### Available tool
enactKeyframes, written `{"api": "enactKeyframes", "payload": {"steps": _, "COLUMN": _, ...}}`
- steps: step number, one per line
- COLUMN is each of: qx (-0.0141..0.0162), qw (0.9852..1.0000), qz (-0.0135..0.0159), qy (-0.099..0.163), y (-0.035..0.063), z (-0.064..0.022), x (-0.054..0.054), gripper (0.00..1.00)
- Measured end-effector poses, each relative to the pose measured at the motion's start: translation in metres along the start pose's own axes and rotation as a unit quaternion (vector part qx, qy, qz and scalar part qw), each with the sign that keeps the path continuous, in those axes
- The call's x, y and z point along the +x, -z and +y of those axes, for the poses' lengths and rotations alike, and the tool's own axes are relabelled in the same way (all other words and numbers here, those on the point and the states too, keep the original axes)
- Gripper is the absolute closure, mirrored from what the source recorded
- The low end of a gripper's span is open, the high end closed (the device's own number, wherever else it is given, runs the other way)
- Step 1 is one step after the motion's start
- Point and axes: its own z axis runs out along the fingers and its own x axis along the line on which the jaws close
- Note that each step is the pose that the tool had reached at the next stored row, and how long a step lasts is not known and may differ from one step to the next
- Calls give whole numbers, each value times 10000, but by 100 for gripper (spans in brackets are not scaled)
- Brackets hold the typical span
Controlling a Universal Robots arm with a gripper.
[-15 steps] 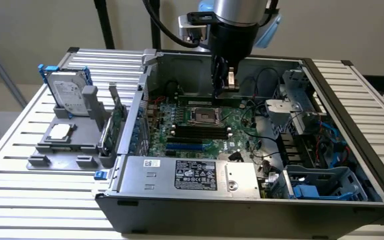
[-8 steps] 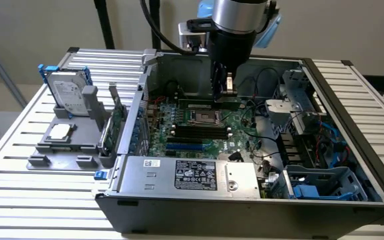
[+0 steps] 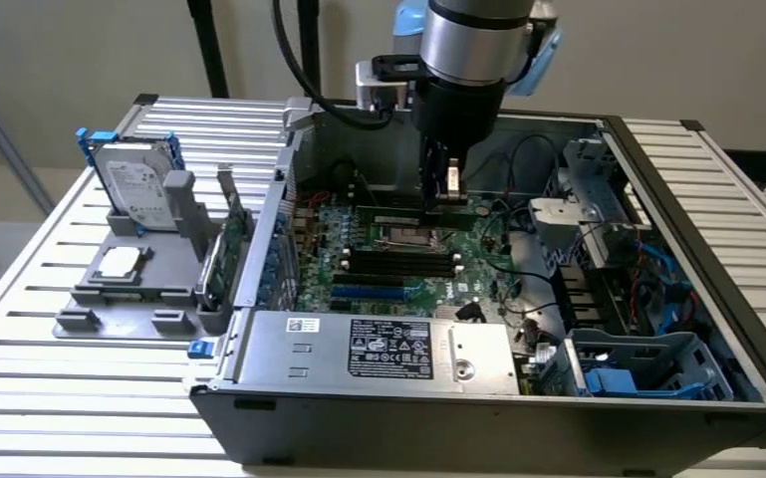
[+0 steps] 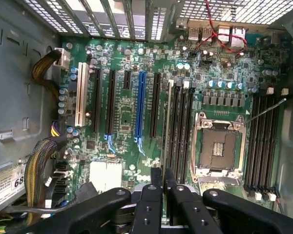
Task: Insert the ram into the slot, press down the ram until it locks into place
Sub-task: 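Insert the ram into the slot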
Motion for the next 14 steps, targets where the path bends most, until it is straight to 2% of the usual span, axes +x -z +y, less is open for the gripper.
{"api": "enactKeyframes", "payload": {"steps": 14, "qx": 0, "qw": 10000, "qz": 0, "qy": -10, "y": -256, "z": 29, "x": -21, "gripper": 86}}
